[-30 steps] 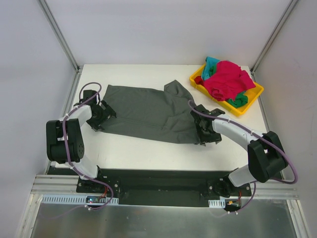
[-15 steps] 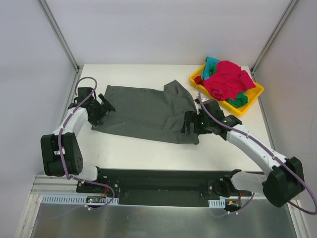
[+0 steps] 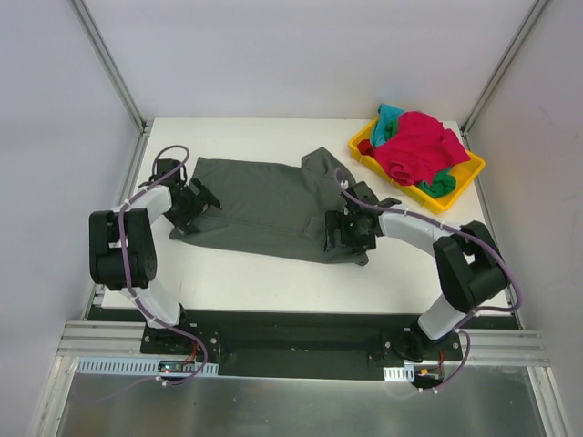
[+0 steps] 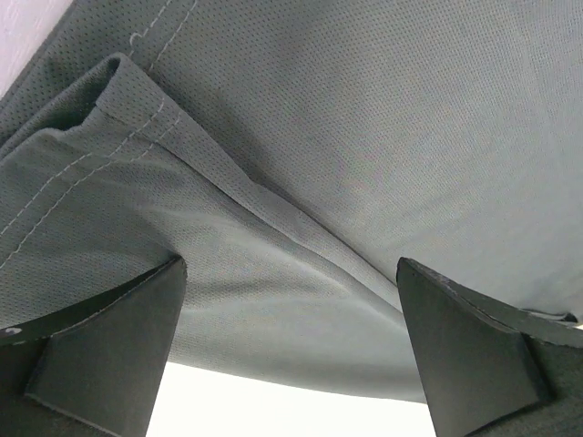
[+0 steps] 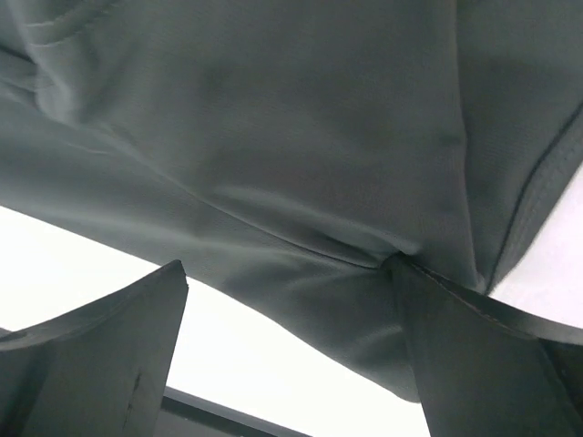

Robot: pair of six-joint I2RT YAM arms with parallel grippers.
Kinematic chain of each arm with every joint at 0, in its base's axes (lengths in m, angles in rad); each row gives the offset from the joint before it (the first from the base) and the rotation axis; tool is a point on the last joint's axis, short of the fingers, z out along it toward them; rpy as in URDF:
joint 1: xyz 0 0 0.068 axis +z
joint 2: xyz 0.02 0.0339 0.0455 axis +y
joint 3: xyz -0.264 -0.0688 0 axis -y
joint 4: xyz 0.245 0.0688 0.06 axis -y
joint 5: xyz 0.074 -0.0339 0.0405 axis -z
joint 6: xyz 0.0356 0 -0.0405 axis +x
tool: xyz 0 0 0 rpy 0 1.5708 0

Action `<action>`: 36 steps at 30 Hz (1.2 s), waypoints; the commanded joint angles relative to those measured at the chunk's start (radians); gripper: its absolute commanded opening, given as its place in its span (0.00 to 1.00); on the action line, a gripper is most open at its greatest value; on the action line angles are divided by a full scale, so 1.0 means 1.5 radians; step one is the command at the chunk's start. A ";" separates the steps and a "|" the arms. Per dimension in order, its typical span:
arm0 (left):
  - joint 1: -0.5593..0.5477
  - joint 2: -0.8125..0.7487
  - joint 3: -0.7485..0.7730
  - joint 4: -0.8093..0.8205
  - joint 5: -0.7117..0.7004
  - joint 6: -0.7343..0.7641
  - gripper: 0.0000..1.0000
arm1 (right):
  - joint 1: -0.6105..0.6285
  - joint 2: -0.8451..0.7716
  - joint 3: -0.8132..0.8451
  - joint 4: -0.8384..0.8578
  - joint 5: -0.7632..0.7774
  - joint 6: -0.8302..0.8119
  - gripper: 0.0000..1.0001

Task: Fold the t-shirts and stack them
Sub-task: Fold the flattened tshirt in 1/3 of the way

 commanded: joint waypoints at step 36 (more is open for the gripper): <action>-0.121 -0.183 0.084 -0.126 -0.188 0.004 0.99 | -0.059 -0.090 0.240 -0.076 0.105 -0.184 0.96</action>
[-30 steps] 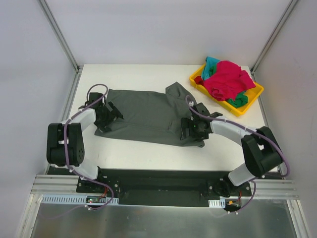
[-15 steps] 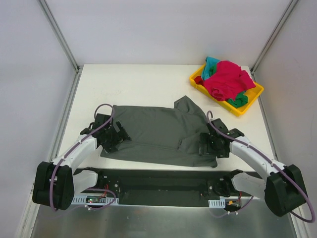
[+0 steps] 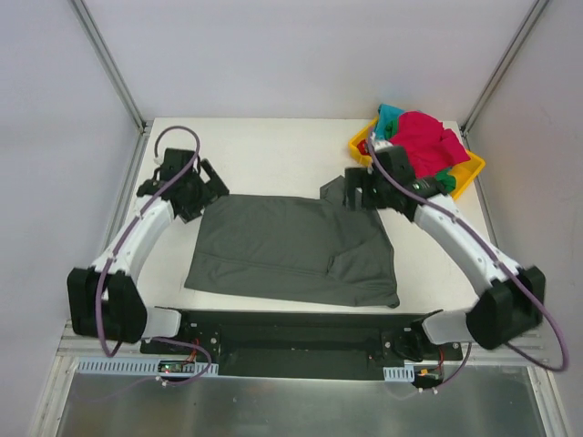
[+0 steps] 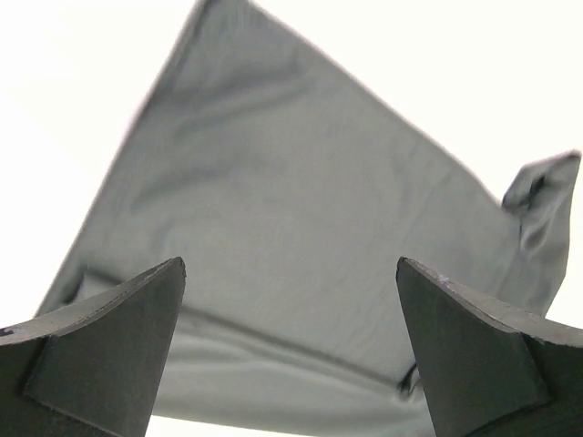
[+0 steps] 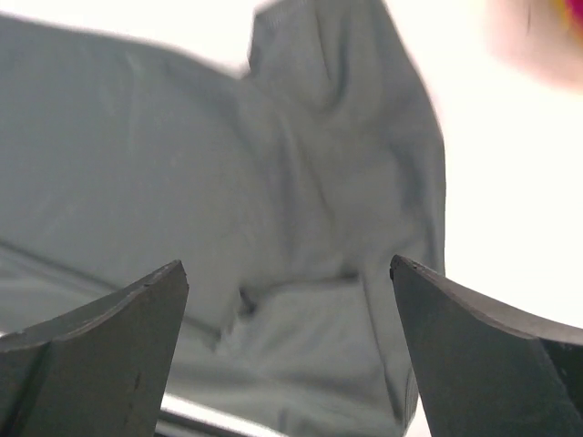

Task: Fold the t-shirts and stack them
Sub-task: Fold the flattened tshirt in 1/3 of the way, then grap the side of the flattened tshirt furthest away from the robot with both arms

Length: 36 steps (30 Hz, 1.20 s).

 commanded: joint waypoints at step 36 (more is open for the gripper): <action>0.087 0.601 0.415 -0.118 -0.049 0.124 0.02 | -0.060 0.820 0.742 -0.124 0.083 -0.057 0.64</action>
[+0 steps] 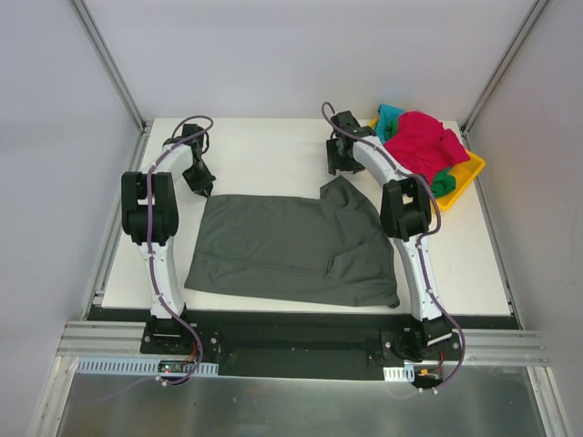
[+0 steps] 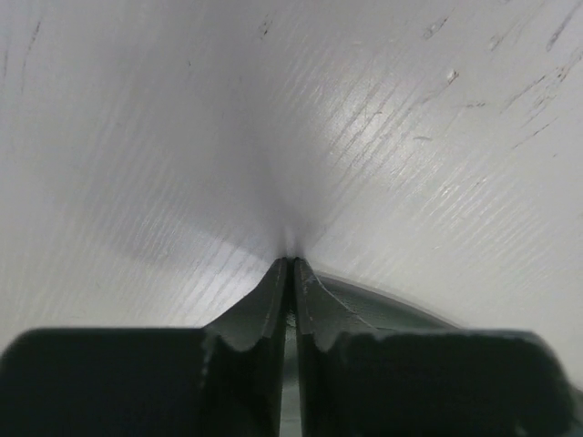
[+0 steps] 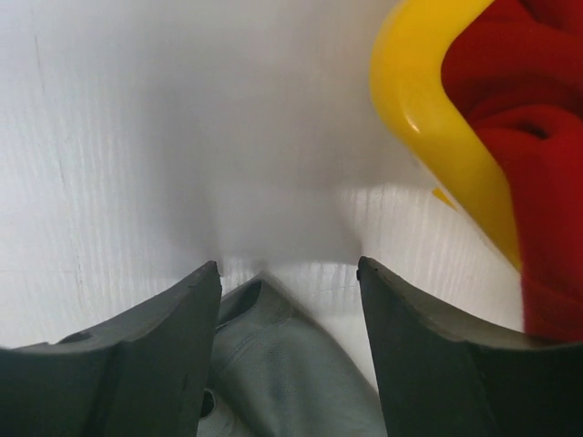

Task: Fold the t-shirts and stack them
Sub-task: Grap the side of the flattened tshirt furthest away from the robot with both arms

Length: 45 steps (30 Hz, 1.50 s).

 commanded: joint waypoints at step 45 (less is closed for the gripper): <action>-0.014 -0.271 -0.229 0.077 0.081 0.019 0.00 | 0.030 -0.506 -0.570 0.259 -0.092 -0.055 0.01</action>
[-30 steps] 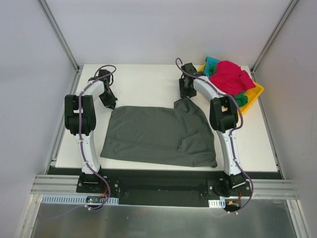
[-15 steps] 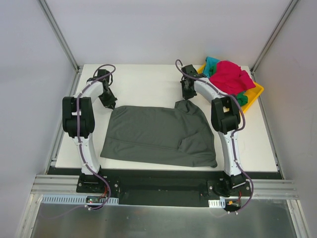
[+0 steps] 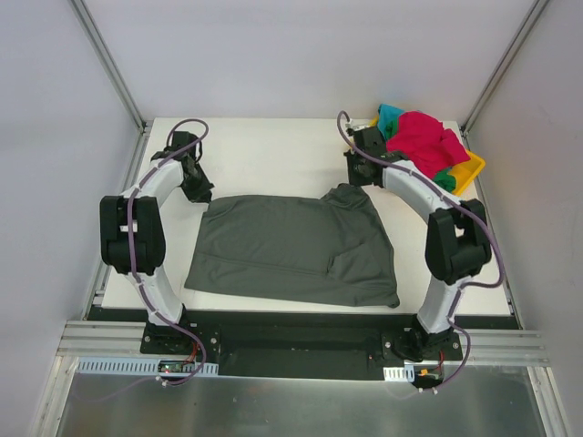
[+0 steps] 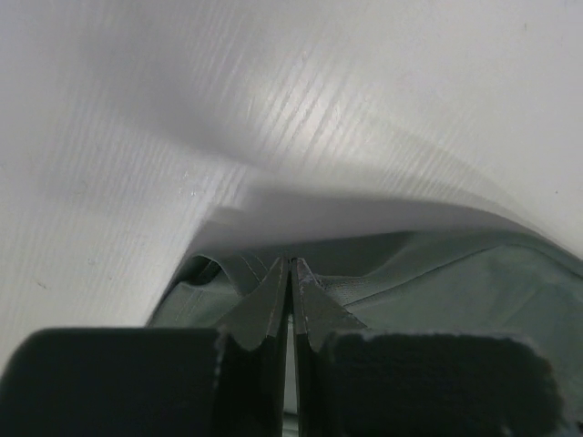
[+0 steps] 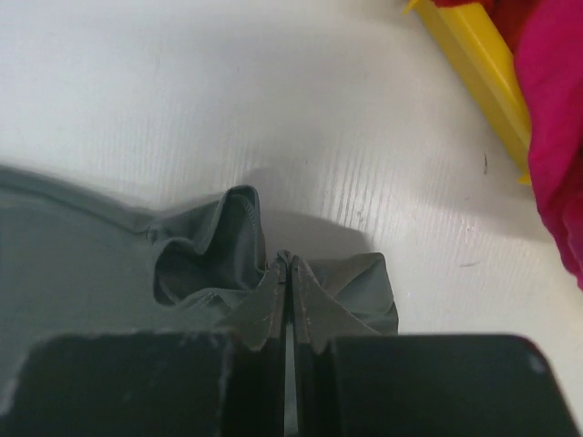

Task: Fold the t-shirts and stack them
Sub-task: Grap the side of the flattened tshirt furthest away from the robot with both arms, then fold the other side of the tshirt into a rectangle

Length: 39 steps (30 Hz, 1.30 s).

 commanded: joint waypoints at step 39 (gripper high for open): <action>-0.010 -0.317 -0.318 0.029 -0.162 -0.113 0.00 | 0.265 -0.637 -0.498 -0.147 0.122 0.290 0.03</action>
